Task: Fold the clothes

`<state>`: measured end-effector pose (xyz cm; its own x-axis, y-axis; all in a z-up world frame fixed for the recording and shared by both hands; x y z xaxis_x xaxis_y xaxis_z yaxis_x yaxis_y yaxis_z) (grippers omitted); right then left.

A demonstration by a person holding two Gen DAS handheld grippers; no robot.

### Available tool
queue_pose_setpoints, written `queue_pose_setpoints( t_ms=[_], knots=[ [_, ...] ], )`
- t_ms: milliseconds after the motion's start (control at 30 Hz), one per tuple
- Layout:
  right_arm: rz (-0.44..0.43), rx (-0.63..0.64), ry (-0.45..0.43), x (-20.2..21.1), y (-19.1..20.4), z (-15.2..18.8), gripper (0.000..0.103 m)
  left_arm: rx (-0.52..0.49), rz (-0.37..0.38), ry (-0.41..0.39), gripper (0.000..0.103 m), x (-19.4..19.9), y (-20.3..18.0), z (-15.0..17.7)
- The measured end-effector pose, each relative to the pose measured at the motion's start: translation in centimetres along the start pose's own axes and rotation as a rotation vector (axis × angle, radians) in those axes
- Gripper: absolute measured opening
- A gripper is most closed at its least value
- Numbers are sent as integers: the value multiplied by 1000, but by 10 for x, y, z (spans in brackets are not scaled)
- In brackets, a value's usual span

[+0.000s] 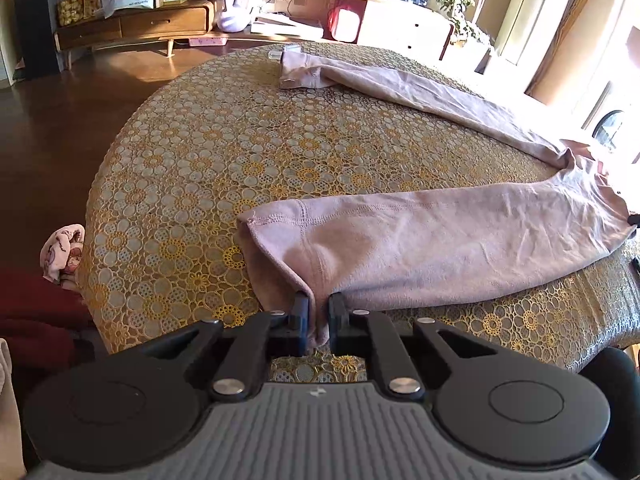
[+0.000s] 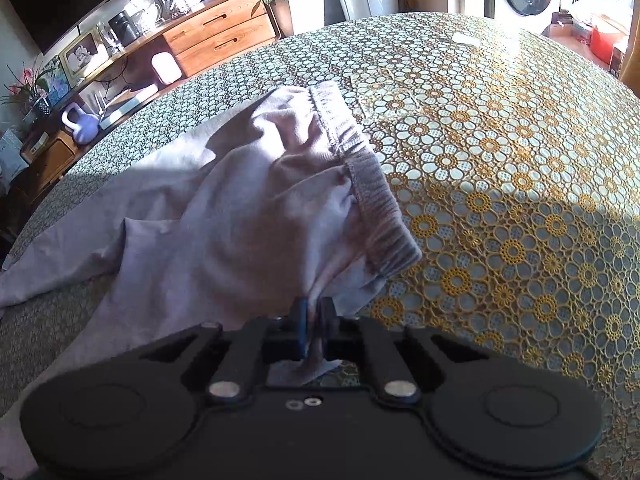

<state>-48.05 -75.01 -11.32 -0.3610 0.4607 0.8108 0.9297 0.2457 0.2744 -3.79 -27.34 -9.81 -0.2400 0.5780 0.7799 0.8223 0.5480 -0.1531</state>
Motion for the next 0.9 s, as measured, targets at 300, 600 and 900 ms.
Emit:
queue_pose_setpoints(
  t_ms=[300,600,900],
  knots=[
    [-54,-25,-72,64,-16,19,103,35,34,-66,8,36,9,10],
    [-59,-42,-84,91,-36,38,103,24,72,-119,8,56,2,7],
    [-107,-107,-120,87,-39,24,103,-6,65,-163,8,30,-11,-51]
  ],
)
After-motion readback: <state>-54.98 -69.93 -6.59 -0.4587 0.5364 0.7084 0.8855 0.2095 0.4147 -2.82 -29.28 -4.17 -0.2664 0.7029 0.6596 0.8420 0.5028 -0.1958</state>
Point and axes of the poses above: each gripper's, at about its wrist camera, not at the fingertips, and x roughly against the way its jaws point, y to its left, z to its underside, the point moved 2 cm from there along -x, roughly the way its jaws point, and after that the axes turned 1 degree about -y, right-handed, at the moved point
